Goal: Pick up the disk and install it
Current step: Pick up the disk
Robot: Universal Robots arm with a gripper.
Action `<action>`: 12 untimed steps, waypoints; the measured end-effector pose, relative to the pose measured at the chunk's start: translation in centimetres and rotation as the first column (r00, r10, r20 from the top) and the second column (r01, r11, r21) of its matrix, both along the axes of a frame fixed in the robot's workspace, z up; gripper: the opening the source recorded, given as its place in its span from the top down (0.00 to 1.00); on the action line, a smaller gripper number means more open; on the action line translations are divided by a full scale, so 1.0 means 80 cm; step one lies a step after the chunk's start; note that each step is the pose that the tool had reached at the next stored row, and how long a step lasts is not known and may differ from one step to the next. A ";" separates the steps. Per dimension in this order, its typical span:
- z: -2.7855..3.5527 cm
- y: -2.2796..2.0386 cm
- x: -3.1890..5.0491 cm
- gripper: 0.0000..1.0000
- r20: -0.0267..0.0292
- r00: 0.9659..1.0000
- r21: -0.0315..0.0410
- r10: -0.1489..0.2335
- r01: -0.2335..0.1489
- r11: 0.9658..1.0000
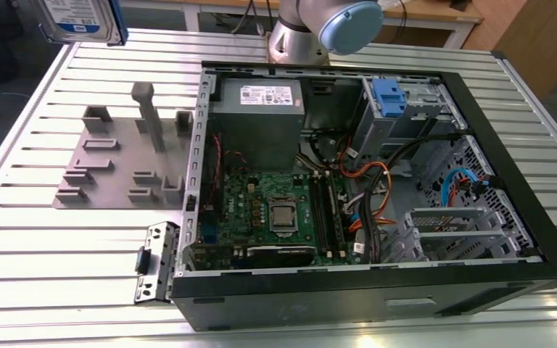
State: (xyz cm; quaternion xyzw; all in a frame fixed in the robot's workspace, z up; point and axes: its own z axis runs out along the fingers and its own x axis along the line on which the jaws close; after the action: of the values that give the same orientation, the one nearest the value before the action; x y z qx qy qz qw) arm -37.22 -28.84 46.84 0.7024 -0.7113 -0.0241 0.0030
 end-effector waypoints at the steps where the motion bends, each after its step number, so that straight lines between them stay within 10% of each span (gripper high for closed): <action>1: 0.0015 0.0000 0.000 0.64 0.000 1.000 0.000 0.000 0.000 1.000; 12: 0.0199 0.0000 0.000 0.64 0.000 1.000 0.000 0.000 0.000 1.000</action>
State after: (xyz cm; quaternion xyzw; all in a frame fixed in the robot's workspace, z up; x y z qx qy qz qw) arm -37.22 -28.84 48.43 0.7024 -0.7113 -0.0241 0.0030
